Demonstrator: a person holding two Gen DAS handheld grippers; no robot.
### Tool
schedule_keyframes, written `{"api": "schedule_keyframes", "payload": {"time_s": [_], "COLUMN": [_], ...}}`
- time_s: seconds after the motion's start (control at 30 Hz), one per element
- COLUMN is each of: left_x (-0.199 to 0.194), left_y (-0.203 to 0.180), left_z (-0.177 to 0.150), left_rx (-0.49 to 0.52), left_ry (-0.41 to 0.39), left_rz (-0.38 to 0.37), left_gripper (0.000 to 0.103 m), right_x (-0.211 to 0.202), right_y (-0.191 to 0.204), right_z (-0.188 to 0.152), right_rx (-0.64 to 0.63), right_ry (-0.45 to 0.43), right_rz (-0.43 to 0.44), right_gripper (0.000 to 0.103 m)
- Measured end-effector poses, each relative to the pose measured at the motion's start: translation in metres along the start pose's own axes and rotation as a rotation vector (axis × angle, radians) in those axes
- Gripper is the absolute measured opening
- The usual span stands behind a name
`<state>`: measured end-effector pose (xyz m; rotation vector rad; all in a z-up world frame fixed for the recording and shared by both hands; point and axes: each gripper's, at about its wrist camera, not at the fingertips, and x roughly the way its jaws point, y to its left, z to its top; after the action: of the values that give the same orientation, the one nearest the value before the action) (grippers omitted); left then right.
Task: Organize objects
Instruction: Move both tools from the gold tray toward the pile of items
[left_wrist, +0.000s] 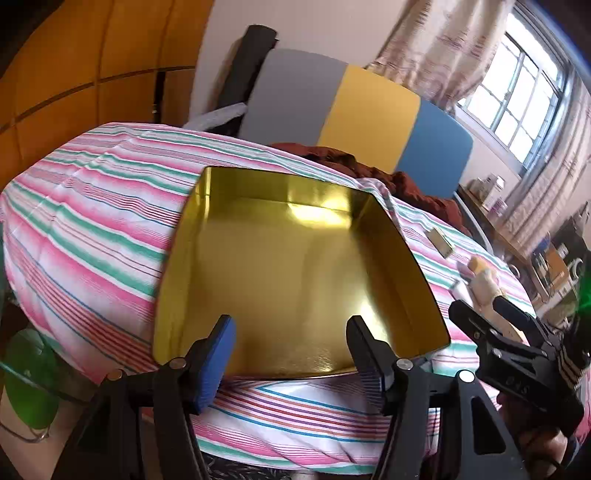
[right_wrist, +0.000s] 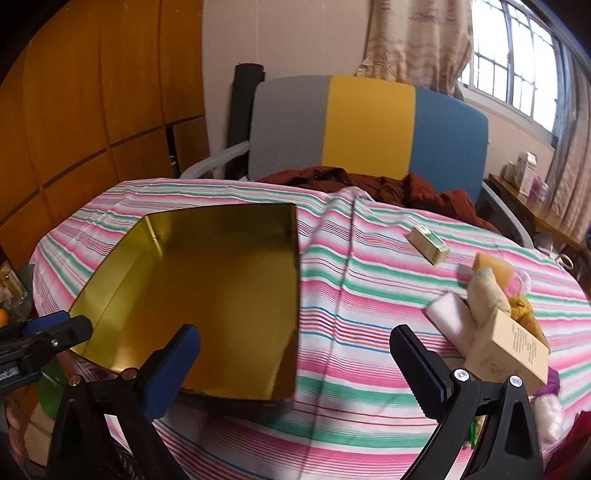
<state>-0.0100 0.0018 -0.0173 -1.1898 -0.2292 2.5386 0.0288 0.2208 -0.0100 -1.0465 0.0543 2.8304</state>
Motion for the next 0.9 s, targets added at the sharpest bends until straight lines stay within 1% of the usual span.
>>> {"api": "schedule_keyframes", "payload": {"time_s": [0.07, 0.17, 0.3, 0.4, 0.53, 0.63, 0.7, 0.8, 0.87, 0.9], "left_x": [0.0, -0.001, 0.0, 0.002, 0.003, 0.005, 0.007, 0.013, 0.016, 0.018], "left_y": [-0.005, -0.013, -0.022, -0.03, -0.044, -0.061, -0.074, -0.094, -0.11, -0.119], "left_z": [-0.001, -0.001, 0.001, 0.002, 0.008, 0.012, 0.013, 0.013, 0.013, 0.013], "left_rx": [0.025, 0.06, 0.1, 0.129, 0.167, 0.205, 0.241, 0.281, 0.315, 0.336], "left_ry": [0.003, -0.002, -0.004, -0.003, 0.003, 0.02, 0.024, 0.052, 0.064, 0.071], "left_rz": [-0.007, -0.018, -0.024, -0.031, -0.08, -0.139, -0.166, -0.193, -0.208, -0.217], "left_gripper": [0.073, 0.082, 0.082, 0.082, 0.084, 0.084, 0.084, 0.084, 0.084, 0.084], "right_x": [0.0, 0.002, 0.0, -0.002, -0.009, -0.016, -0.017, -0.013, -0.008, -0.004], "right_y": [-0.007, -0.023, -0.051, -0.081, -0.123, -0.165, -0.192, -0.239, -0.263, -0.28], "right_z": [-0.002, -0.002, -0.001, 0.002, 0.01, 0.02, 0.025, 0.032, 0.032, 0.029], "right_rx": [0.011, 0.043, 0.092, 0.141, 0.189, 0.244, 0.276, 0.336, 0.376, 0.417], "right_ry": [0.006, 0.017, 0.024, 0.026, 0.008, -0.013, -0.022, -0.025, -0.02, -0.014], "right_rz": [-0.012, -0.026, -0.062, -0.096, -0.15, -0.21, -0.248, -0.297, -0.315, -0.326], "right_gripper": [0.103, 0.103, 0.103, 0.103, 0.103, 0.103, 0.103, 0.103, 0.103, 0.103]}}
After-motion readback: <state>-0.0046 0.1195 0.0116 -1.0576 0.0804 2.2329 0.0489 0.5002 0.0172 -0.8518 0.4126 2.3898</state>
